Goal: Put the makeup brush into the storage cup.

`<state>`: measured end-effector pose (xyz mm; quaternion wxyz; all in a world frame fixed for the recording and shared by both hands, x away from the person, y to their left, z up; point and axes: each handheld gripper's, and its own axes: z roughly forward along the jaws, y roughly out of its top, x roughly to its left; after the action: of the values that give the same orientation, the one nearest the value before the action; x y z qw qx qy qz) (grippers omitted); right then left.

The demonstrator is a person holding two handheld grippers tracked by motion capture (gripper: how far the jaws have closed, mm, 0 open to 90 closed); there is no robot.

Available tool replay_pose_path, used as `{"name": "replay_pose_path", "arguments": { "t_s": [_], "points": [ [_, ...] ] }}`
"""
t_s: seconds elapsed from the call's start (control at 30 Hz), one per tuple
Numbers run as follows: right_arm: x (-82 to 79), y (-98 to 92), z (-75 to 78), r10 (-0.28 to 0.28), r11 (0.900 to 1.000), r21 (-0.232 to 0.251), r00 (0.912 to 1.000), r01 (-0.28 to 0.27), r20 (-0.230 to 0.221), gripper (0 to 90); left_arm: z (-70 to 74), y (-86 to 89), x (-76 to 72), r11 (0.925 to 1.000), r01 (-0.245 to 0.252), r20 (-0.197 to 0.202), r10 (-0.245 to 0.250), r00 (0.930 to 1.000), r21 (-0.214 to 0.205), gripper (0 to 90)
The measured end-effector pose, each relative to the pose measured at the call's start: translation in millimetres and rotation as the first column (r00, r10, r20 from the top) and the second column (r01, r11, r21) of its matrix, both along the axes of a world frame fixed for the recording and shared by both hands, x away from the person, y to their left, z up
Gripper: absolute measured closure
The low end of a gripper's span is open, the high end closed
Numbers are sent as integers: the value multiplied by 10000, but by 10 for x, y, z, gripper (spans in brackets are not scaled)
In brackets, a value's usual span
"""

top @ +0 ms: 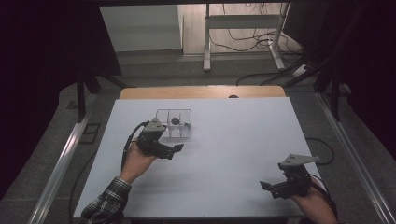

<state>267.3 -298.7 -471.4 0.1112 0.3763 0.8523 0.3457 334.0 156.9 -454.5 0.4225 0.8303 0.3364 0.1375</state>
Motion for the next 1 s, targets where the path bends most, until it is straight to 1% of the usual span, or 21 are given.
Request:
{"name": "replay_pose_path", "arguments": {
  "t_s": [0.2,0.4,1.0],
  "points": [
    [-2,2,-1,15,10000,-26,10000,-15,4,0,-20,18,-13,10000,-24,-64,24,10000,-38,10],
    [0,4,-4,28,10000,-61,10000,-28,6,0,-54,38,-24,10000,-39,-159,41,9999,74,9],
    [1,3,-7,32,10000,-60,10000,-32,12,0,-74,101,-107,9999,-116,-207,118,9997,94,8]
  ]
}}
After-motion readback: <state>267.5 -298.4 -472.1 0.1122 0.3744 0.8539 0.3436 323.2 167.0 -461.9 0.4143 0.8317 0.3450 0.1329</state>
